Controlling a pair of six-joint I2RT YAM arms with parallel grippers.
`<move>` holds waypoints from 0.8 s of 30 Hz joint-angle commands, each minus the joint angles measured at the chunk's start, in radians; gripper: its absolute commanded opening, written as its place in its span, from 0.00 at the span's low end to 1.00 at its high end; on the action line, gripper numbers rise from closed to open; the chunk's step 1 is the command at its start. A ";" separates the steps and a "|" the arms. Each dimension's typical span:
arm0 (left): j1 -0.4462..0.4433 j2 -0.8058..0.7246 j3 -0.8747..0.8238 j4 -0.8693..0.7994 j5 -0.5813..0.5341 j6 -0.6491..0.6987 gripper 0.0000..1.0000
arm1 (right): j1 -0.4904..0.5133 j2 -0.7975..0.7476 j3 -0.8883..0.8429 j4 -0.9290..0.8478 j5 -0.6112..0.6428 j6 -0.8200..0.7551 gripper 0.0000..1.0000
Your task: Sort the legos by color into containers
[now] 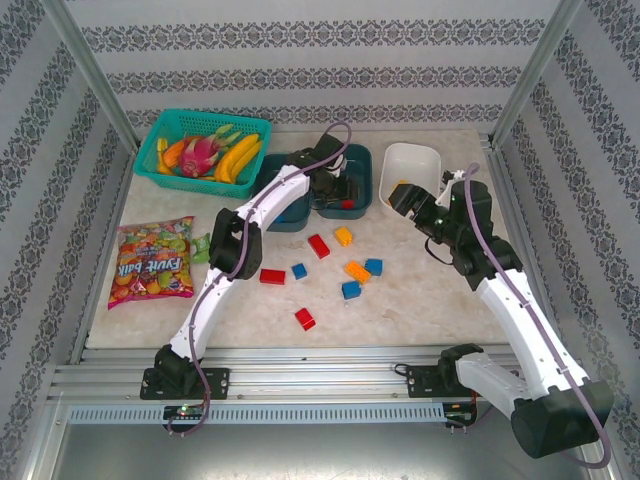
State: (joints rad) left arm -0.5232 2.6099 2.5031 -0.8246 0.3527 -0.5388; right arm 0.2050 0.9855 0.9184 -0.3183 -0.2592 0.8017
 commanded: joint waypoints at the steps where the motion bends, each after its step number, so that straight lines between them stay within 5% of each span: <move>1: 0.003 -0.038 0.033 0.027 0.021 -0.031 0.62 | -0.002 0.006 -0.008 -0.029 -0.003 -0.020 0.82; 11: 0.003 -0.309 -0.072 0.006 -0.035 -0.066 0.68 | 0.071 0.102 0.050 -0.323 0.097 -0.135 0.78; 17: -0.003 -0.646 -0.520 0.077 -0.122 -0.097 0.69 | 0.172 0.101 0.022 -0.325 0.137 -0.147 0.78; 24: -0.015 -0.933 -1.019 0.080 -0.192 -0.163 0.70 | 0.294 0.101 -0.003 -0.239 -0.010 -0.240 0.78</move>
State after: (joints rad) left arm -0.5247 1.6947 1.6146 -0.7258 0.2146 -0.6518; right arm 0.4603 1.0912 0.9314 -0.5976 -0.2008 0.6266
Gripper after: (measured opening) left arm 0.698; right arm 0.780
